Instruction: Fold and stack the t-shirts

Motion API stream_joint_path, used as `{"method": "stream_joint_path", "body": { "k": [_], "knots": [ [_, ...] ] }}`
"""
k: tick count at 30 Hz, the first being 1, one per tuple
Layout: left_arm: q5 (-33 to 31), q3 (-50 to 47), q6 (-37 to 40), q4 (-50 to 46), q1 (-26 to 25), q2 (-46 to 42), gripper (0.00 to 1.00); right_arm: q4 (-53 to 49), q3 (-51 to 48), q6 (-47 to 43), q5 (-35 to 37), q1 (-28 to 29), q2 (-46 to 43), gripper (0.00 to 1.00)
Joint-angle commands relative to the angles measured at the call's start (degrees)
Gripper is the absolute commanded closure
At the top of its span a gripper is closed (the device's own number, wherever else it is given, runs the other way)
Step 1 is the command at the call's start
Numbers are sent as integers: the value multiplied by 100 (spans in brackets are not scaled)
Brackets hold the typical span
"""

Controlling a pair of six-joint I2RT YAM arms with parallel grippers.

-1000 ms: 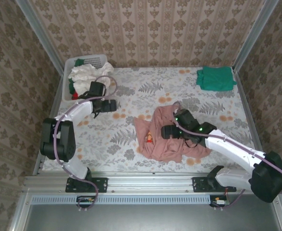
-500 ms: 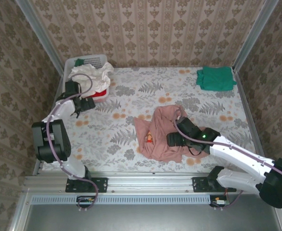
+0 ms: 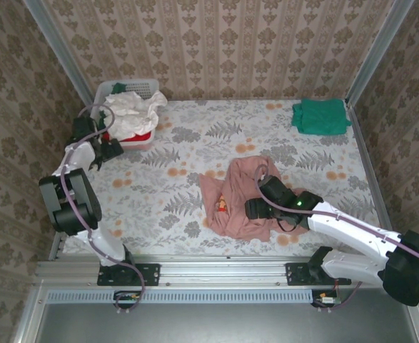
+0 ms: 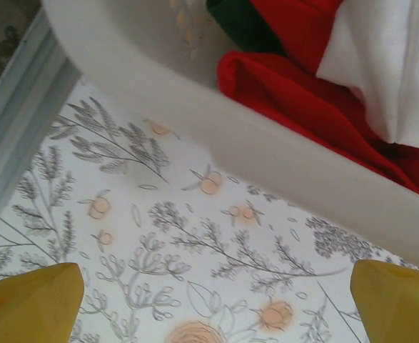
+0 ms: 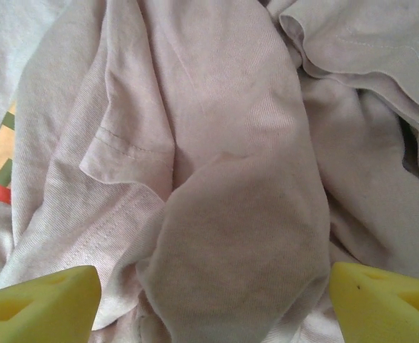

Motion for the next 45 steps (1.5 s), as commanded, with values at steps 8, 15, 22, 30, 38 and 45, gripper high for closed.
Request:
{"method": "stream_joint_path", "body": {
  "k": [8, 15, 22, 30, 38, 45],
  "knots": [
    [156, 76, -84, -124, -116, -612, 0, -80, 167, -111, 101, 40, 43, 19],
    [534, -967, -250, 71, -1063, -2763, 0, -632, 353, -13, 450, 109, 712, 23],
    [1288, -1681, -265, 616, -2247, -3966, 0, -742, 1155, -315, 712, 116, 1044, 75],
    [1656, -2009, -296, 975, -3023, -4560, 0, 687, 2766, -479, -126, 151, 1337, 96],
    [1044, -2444, 11, 769, -4985, -4562, 0, -308, 1672, -238, -3, -1024, 850, 56],
    [-56, -3250, 969, 1711, -7590, -4004, 0, -597, 865, -621, -281, -2085, 844, 39]
  ]
}}
